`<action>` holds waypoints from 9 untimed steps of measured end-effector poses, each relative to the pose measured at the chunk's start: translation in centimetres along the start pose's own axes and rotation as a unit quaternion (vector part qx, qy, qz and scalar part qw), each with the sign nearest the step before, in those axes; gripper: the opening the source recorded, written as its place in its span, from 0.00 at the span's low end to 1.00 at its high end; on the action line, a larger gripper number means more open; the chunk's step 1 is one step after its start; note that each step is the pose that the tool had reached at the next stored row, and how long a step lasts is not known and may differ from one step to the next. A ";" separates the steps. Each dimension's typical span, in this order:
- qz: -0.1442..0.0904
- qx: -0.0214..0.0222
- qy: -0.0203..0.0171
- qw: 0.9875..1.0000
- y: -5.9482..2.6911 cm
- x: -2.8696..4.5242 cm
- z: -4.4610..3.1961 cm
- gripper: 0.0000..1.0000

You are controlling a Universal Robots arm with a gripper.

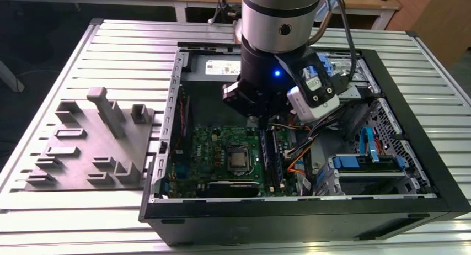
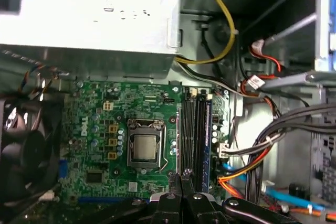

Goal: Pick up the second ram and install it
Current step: 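Insert the second ram into the second slot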

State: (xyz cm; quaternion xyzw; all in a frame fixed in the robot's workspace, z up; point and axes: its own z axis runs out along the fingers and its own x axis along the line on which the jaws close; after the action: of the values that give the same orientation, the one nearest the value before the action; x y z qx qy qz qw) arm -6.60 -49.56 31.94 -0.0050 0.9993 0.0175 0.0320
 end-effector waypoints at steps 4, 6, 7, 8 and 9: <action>0.009 0.001 0.000 1.000 0.00 0.00 0.01 0.08; 0.009 0.001 0.000 1.000 0.00 0.00 0.02 0.08; 0.009 0.001 0.000 1.000 0.00 0.00 0.02 0.08; 0.009 0.001 0.000 1.000 0.01 -0.04 0.04 0.08; 0.009 0.001 0.000 1.000 0.04 -0.12 0.05 0.08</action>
State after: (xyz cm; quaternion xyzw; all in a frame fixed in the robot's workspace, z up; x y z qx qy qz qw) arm -6.48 -49.52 31.90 0.0037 0.9993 0.0173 0.0317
